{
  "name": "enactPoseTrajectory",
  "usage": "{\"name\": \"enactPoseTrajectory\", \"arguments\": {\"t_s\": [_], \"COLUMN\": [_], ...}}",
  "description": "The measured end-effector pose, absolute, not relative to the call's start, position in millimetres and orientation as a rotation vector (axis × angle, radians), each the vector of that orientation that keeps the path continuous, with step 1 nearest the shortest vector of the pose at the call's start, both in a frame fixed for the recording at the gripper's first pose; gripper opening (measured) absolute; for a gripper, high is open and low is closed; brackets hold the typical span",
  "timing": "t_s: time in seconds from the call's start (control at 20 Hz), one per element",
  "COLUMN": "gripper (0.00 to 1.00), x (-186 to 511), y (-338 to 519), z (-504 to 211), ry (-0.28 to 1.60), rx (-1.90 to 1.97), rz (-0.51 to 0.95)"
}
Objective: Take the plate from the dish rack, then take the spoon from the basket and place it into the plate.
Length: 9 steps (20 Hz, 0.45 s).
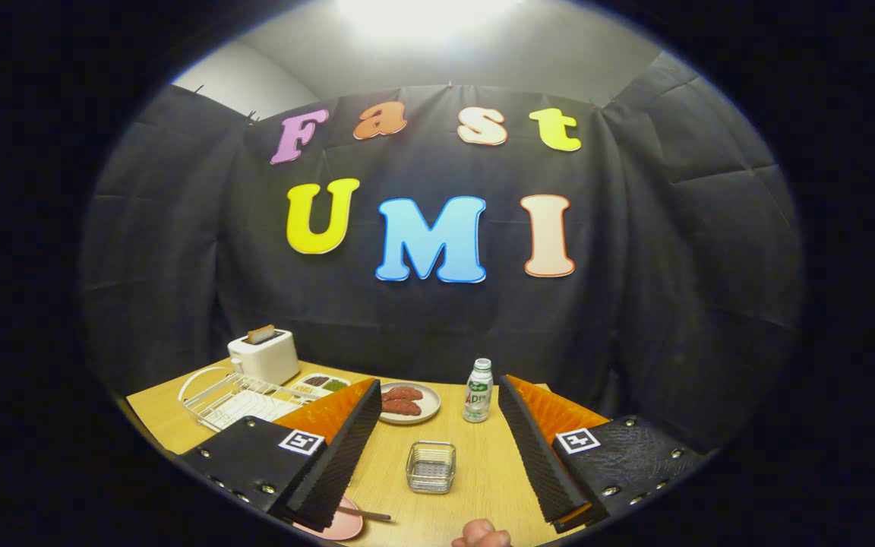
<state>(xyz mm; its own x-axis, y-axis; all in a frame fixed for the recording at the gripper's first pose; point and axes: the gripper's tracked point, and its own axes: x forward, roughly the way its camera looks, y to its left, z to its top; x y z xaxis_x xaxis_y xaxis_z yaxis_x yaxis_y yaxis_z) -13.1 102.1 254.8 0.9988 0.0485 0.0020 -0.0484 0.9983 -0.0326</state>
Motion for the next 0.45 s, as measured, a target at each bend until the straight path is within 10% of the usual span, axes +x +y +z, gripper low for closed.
{"name": "enactPoseTrajectory", "arguments": {"t_s": [0.45], "gripper": [0.95], "x": [25.8], "y": [62.9], "z": [224.7], "ry": [-0.047], "rx": [-0.019], "rz": [0.03]}}
